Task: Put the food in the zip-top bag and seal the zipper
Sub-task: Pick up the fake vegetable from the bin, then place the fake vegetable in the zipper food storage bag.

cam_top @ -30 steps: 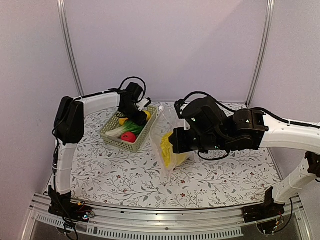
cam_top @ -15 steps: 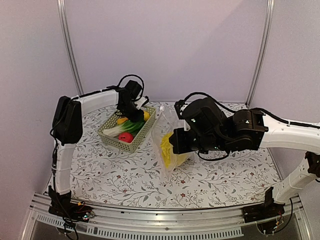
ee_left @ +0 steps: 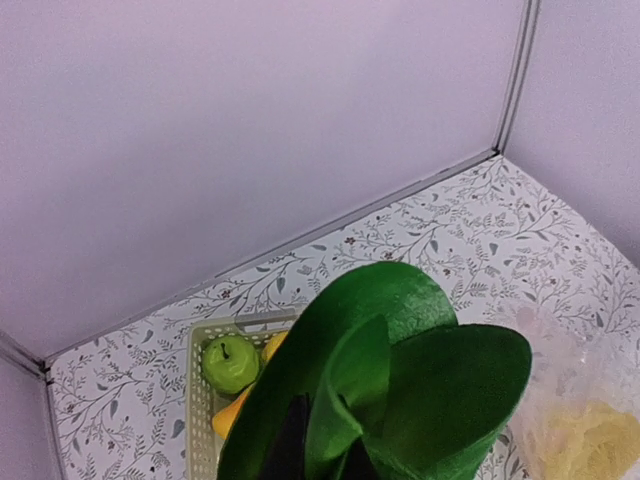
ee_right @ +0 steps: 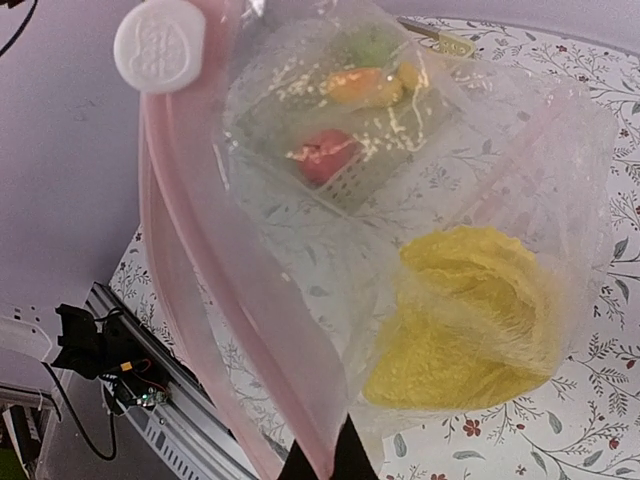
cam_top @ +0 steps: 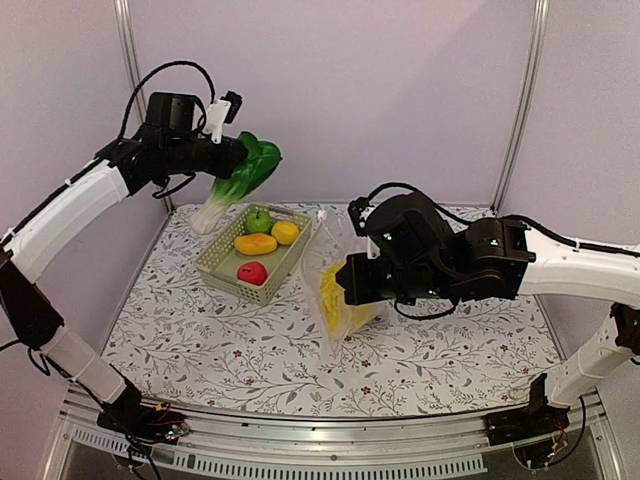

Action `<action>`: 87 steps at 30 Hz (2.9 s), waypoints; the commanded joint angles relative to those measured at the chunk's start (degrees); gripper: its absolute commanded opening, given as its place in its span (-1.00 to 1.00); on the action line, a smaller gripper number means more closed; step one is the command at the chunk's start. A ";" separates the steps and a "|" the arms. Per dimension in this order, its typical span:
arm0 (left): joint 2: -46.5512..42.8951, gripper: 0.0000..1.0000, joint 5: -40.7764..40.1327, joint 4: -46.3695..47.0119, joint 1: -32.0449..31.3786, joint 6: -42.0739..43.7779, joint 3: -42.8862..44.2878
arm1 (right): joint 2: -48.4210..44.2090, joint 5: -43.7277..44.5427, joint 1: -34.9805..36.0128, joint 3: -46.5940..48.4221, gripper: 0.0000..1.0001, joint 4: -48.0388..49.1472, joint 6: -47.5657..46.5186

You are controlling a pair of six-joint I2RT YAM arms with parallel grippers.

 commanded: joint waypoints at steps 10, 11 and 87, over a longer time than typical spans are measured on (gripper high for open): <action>-28.07 -1.00 36.19 35.07 -3.68 -17.53 -25.26 | -2.71 -12.15 -6.11 -2.67 -1.00 7.48 0.92; -28.43 -1.00 38.11 37.18 -4.63 -18.97 -25.56 | -2.87 -12.77 -6.48 -2.99 -1.00 7.87 1.09; -19.74 -1.00 18.99 60.93 -29.98 9.26 -37.78 | -11.73 -27.31 -7.45 -6.14 -1.00 13.65 6.34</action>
